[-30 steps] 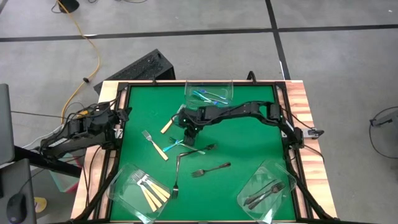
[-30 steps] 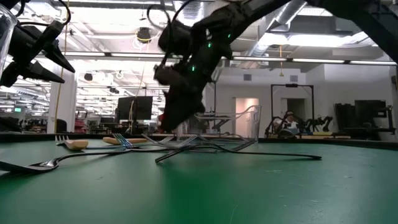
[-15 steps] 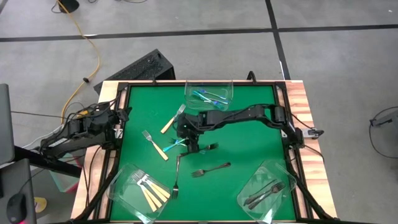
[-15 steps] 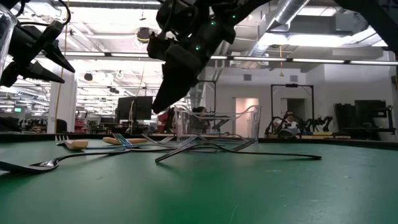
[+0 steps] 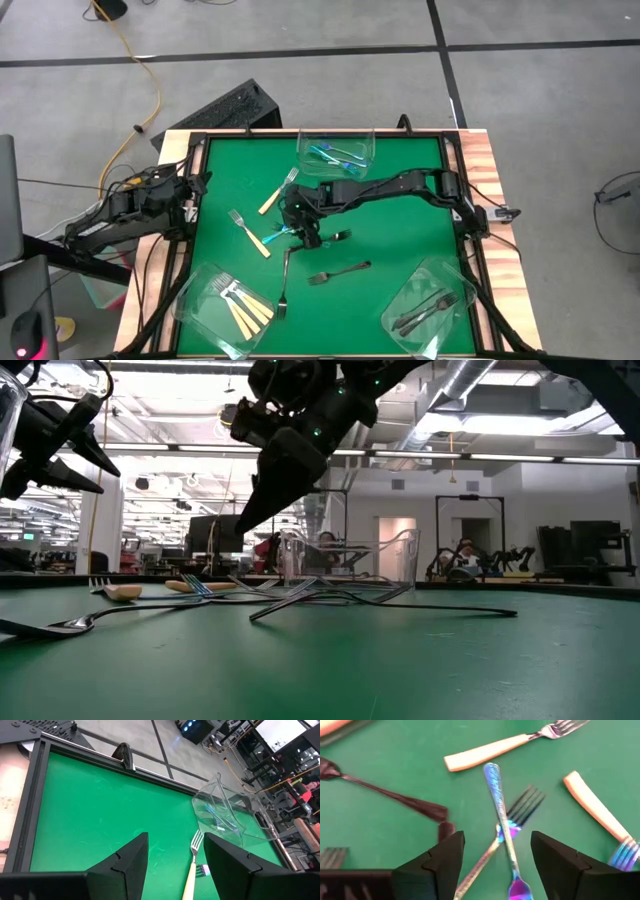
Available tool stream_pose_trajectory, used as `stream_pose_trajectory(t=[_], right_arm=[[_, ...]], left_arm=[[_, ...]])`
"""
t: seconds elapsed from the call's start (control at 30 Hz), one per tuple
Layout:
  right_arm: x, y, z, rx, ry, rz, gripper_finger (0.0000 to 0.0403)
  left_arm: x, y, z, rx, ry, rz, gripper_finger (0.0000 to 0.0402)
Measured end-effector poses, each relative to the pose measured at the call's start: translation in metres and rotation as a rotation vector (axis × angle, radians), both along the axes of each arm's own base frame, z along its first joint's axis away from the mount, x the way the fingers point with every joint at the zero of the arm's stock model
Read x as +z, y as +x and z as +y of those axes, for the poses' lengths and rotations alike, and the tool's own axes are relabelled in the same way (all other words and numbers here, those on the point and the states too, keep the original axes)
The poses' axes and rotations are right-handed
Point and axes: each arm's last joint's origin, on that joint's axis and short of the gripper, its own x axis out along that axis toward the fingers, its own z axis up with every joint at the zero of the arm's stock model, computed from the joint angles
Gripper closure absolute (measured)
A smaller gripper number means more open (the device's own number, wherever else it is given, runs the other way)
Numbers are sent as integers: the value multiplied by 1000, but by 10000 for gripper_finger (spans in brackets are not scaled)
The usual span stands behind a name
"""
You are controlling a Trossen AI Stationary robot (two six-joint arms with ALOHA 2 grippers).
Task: Sort silverware by color (type)
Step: Put the blue fork into the top transparent bin
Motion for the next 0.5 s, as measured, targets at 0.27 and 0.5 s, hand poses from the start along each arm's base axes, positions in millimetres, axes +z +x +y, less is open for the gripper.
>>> stream_pose_trajectory(t=[0.27, 0.5], right_arm=[[-15, -5, -6, 1, -17, 32, 154], [-32, -12, -12, 0, -41, 71, 154]], left_arm=[[0, 0, 0, 0, 0, 0, 226], [0, 0, 0, 1, 0, 0, 226]])
